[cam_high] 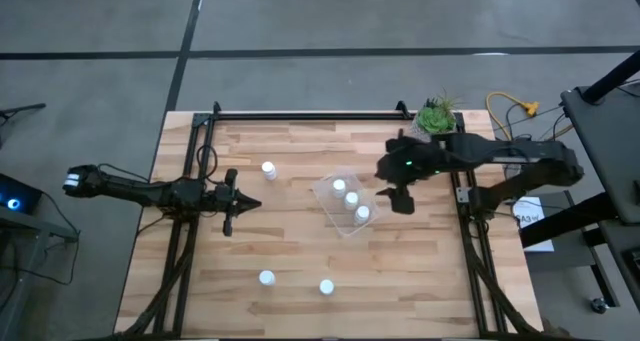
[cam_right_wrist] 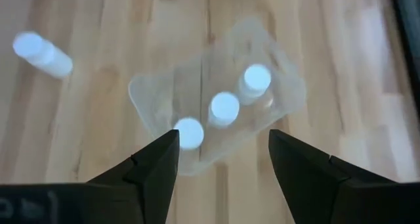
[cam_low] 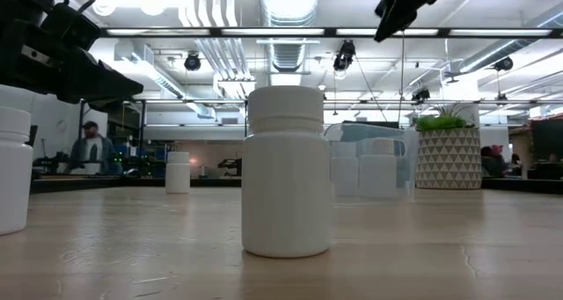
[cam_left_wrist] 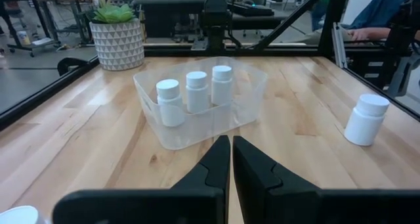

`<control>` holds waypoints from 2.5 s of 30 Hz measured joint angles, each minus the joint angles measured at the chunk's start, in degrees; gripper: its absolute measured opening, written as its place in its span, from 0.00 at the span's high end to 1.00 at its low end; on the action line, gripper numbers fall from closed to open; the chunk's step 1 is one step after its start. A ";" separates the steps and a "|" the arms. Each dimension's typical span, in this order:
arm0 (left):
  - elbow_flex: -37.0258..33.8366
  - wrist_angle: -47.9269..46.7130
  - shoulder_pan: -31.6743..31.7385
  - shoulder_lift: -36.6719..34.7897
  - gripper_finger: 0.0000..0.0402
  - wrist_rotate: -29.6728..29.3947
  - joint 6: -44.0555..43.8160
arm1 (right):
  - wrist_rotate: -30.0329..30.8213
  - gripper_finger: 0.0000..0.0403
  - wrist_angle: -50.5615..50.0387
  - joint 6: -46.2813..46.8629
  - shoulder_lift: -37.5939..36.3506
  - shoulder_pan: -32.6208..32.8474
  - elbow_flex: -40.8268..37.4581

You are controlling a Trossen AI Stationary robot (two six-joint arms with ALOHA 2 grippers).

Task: Pick and place pill bottles into a basket
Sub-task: Put the white pill bottle into the transparent bin

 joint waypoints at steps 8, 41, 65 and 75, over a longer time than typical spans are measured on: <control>0.00 0.04 0.01 0.00 1.00 -2.28 2.76 | 1.10 0.44 8.53 -1.30 -9.46 -0.01 -11.49; 0.34 -0.55 0.03 4.02 1.00 -15.21 2.88 | 1.02 0.45 27.47 -0.57 -20.21 0.04 -32.80; 6.52 -0.72 7.31 11.50 0.46 -15.62 4.02 | 2.55 0.78 38.59 -7.74 -22.44 -0.24 -38.55; 6.32 0.31 7.37 10.91 0.46 -10.77 4.68 | 0.81 0.97 49.24 -8.83 -35.34 -3.65 -51.11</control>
